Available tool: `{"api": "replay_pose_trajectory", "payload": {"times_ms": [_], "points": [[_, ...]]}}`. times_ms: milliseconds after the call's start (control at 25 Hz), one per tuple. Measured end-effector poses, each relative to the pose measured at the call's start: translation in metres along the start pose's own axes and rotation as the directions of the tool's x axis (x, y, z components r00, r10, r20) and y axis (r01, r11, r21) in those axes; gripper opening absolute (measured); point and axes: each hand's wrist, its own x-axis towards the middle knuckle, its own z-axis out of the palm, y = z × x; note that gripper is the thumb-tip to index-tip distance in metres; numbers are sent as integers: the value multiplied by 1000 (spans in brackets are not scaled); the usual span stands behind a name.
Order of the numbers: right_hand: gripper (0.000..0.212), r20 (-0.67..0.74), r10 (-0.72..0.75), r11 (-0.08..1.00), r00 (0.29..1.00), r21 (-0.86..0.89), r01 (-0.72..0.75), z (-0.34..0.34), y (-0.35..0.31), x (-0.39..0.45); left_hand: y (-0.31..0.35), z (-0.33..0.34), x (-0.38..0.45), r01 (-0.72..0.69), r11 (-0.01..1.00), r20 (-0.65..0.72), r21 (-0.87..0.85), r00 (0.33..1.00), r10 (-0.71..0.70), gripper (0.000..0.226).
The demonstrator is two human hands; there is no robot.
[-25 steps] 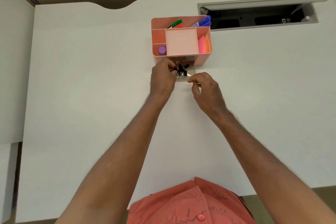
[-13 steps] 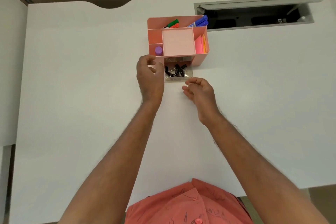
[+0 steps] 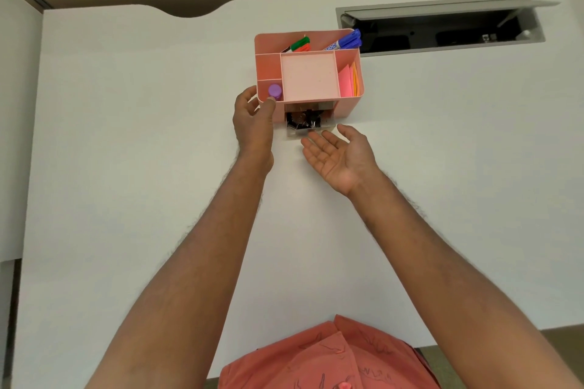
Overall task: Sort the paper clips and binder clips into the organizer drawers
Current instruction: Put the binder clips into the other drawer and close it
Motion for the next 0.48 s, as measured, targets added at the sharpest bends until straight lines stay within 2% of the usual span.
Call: {"api": "replay_pose_trajectory", "payload": {"times_ms": [480], "points": [[39, 22, -26, 996, 999, -82, 28, 29, -17, 11, -3, 1, 5, -21, 999, -17, 29, 1000, 21, 31]]}}
